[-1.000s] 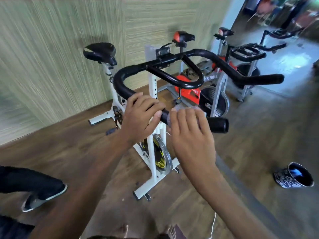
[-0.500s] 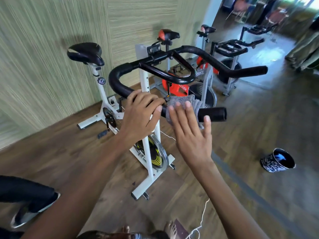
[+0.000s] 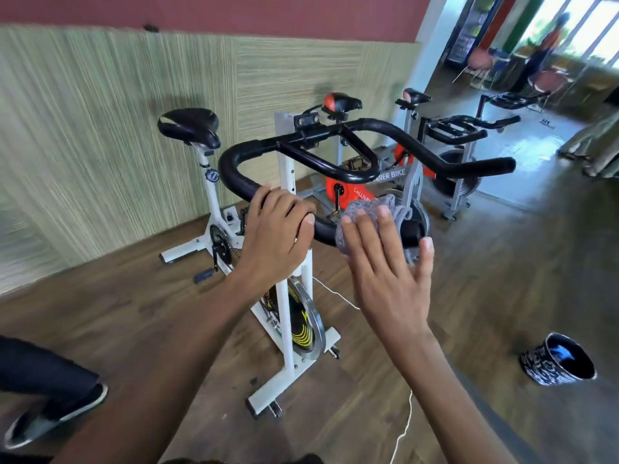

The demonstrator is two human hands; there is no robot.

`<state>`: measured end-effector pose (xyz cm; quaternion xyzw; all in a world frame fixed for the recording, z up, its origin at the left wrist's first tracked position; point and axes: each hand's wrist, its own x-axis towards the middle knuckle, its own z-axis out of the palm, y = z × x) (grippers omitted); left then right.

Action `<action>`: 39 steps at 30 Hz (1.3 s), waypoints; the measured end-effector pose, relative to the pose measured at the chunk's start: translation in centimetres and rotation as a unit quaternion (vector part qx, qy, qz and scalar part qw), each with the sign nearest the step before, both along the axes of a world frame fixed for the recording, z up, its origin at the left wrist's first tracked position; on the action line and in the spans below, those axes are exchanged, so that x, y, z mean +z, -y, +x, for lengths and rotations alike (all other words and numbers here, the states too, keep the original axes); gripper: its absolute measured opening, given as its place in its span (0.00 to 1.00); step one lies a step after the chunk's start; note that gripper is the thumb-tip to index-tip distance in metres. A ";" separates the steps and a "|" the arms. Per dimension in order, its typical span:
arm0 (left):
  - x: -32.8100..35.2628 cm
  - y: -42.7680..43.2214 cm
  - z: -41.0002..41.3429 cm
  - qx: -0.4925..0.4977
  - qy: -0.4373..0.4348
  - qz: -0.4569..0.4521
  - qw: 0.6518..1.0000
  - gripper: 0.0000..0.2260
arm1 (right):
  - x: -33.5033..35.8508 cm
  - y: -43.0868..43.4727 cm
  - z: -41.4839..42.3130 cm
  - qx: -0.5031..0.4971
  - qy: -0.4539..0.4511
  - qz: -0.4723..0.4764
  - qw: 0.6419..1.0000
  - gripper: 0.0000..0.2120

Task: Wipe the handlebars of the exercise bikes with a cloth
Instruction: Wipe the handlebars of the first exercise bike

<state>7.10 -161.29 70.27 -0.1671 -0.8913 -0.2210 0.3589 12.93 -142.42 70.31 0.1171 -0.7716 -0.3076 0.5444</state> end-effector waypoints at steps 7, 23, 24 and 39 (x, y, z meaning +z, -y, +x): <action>-0.5 -0.5 0.0 0.007 -0.025 0.031 0.999 0.17 | -0.1 0.2 -1.4 0.084 -0.013 -0.030 0.996 0.20; -4.0 -0.8 -3.8 -0.024 -0.311 0.040 0.949 0.13 | -4.9 4.7 -12.5 0.344 -0.327 -0.229 0.850 0.23; -4.0 -0.8 -4.0 -0.021 -0.315 0.034 0.948 0.14 | -5.0 5.4 -12.9 0.374 -0.330 -0.257 0.827 0.23; -5.8 1.6 -6.9 -0.037 -0.399 -0.024 0.916 0.21 | -6.3 9.1 -14.0 0.611 -0.253 -0.311 0.683 0.28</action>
